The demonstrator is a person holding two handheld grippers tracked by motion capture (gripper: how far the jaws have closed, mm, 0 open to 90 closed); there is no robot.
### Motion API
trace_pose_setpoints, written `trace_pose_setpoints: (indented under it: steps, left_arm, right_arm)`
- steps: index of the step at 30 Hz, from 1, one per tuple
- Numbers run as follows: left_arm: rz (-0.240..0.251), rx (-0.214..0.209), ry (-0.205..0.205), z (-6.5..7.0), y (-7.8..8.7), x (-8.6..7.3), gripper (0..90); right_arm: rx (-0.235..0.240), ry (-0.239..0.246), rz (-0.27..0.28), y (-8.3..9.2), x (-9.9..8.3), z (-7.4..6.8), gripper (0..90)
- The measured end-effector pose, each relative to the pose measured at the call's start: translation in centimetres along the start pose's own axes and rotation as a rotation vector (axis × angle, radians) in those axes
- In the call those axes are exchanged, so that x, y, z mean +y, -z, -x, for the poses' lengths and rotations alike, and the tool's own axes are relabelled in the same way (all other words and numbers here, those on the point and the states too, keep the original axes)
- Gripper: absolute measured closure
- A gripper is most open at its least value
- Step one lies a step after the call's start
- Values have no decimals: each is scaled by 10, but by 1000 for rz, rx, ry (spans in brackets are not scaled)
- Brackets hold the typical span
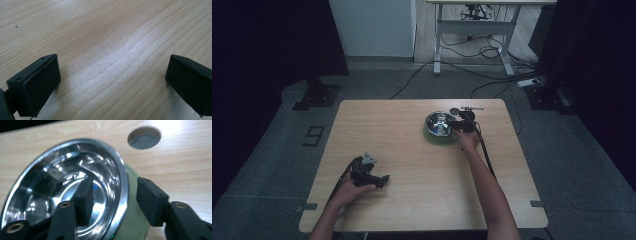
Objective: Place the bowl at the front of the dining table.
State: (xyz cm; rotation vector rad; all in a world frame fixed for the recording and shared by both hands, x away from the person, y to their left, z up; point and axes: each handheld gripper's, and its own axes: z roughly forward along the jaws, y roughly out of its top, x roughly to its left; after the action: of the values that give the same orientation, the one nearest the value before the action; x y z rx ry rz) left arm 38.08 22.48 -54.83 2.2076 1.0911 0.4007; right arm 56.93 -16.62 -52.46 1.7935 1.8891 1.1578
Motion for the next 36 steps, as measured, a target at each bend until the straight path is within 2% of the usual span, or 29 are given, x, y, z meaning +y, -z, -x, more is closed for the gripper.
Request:
trace_pose_setpoints:
  steps: [2,4,10,12,15,19,22,34,36]
  left_arm:
    - [0,0,0,0,0,0,0]
    - [0,0,0,0,0,0,0]
    - [0,0,0,0,0,0,0]
    - [0,0,1,0,0,0,0]
    - [0,0,1,0,0,0,0]
    - [0,1,1,0,0,0,0]
    - [0,1,1,0,0,0,0]
    - [0,1,1,0,0,0,0]
    - [0,1,1,0,0,0,0]
  right_arm:
    - [0,-2,20,3,-1,1,456]
    - [4,7,16,7,-2,3,423]
    - [28,24,33,17,-8,5,418]
    - [33,39,23,21,-10,5,409]
    - [51,45,41,28,-13,5,408]
    - [82,81,34,38,-16,5,391]
    - [105,87,36,48,-20,4,390]
    - [141,154,11,81,-40,3,381]
    - [145,161,22,88,-44,3,385]
